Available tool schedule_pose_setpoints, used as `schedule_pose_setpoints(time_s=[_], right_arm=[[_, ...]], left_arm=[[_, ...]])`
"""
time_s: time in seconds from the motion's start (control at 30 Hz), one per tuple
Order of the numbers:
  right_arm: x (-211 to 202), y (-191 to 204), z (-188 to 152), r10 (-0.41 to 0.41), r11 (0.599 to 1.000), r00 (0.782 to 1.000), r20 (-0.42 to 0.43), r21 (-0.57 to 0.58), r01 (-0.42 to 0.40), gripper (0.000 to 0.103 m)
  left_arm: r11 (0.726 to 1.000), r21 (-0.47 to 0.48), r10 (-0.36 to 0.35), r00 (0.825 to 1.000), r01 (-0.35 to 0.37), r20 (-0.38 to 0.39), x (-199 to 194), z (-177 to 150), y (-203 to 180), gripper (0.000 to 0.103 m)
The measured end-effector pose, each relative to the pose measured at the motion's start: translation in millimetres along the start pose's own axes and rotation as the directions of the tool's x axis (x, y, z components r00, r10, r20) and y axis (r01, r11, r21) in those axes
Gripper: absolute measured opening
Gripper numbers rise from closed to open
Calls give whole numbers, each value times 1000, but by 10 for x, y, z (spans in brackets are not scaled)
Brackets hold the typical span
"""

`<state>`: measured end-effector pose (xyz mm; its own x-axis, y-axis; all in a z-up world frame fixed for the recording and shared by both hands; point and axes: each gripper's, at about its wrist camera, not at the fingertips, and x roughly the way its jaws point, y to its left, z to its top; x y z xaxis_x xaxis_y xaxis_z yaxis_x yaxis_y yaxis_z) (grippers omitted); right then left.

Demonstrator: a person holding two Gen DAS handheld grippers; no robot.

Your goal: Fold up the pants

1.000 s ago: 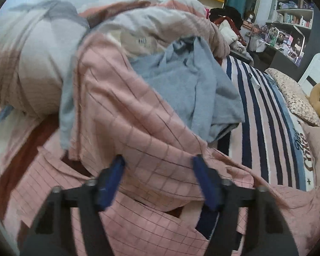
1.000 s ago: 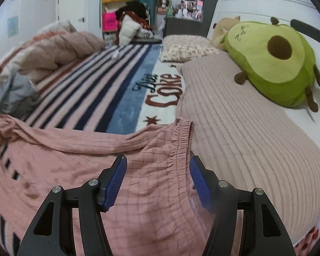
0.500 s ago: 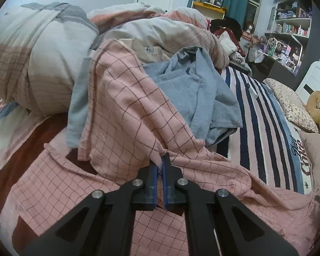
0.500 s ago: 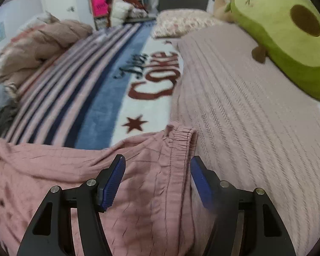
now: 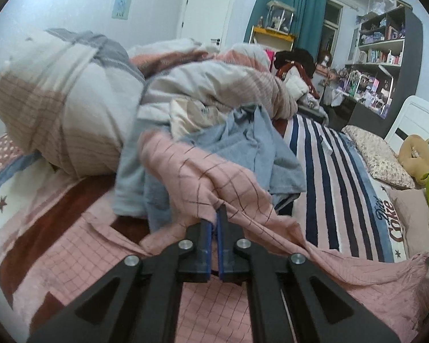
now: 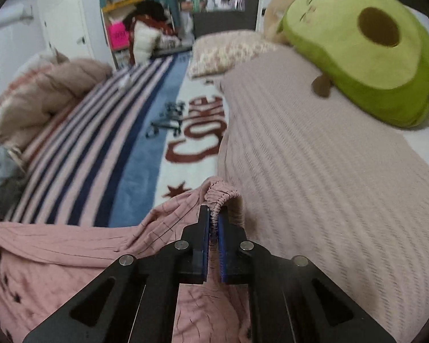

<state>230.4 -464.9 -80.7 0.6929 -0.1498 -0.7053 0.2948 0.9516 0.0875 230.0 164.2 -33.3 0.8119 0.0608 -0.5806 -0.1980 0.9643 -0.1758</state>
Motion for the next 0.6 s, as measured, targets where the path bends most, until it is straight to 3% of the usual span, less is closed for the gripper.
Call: schedule_pose_setpoints(time_s=[0.17, 0.37, 0.6], right_arm=[[-451, -59, -115, 43, 999, 996, 74, 13, -45, 0], [-1061, -222, -417, 113, 990, 982, 149, 61, -124, 0], [-1339, -420, -989, 134, 987, 986, 100, 76, -142, 0]], left_arm=[[999, -2, 42, 998, -42, 45, -337, -36, 192, 1], [997, -31, 73, 997, -72, 29, -559, -194, 550, 1], [993, -14, 116, 991, -117, -71, -437, -520, 850, 3]])
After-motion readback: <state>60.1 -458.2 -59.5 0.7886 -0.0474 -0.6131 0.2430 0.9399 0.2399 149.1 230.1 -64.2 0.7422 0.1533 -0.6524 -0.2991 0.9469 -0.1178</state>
